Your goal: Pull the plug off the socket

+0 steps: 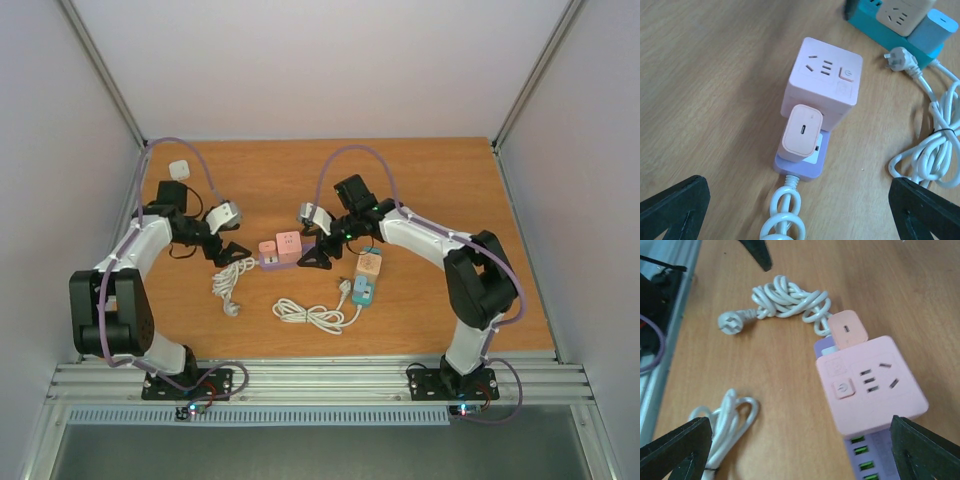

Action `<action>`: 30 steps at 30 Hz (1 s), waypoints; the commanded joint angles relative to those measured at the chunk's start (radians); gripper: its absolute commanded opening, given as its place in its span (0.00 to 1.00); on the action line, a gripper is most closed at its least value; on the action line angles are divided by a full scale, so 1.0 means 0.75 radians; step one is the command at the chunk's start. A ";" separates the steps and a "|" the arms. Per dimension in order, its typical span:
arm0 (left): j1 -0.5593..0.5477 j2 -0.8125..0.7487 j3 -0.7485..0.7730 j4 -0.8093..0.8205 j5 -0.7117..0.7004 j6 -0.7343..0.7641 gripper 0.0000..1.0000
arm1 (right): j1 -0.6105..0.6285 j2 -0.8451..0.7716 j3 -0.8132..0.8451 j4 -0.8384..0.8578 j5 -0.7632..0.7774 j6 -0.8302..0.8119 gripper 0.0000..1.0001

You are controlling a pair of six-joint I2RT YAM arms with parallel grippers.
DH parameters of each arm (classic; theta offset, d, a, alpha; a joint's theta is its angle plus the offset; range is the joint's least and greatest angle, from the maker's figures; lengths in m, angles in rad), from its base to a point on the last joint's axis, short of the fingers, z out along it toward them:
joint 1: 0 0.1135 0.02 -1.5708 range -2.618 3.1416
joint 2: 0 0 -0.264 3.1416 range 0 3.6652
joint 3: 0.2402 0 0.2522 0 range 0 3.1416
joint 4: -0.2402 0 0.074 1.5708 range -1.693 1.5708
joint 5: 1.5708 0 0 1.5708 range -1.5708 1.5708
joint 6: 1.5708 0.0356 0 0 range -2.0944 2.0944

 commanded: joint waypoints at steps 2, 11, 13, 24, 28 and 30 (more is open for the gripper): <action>-0.006 -0.023 -0.048 0.072 0.075 0.205 0.99 | 0.022 0.124 0.159 0.015 0.095 -0.179 0.98; -0.006 -0.029 -0.127 0.115 0.032 0.322 0.96 | 0.040 0.292 0.320 -0.075 0.089 -0.384 0.98; -0.005 -0.035 -0.145 0.138 0.035 0.325 0.95 | 0.051 0.320 0.342 -0.114 0.071 -0.417 0.98; -0.016 -0.042 -0.223 0.242 0.012 0.351 0.84 | 0.072 0.465 0.429 -0.108 0.135 -0.426 0.89; -0.022 -0.044 -0.244 0.271 0.018 0.372 0.77 | 0.073 0.470 0.413 -0.095 0.131 -0.422 0.73; -0.034 -0.051 -0.258 0.288 0.017 0.391 0.74 | 0.073 0.458 0.388 -0.076 0.116 -0.414 0.64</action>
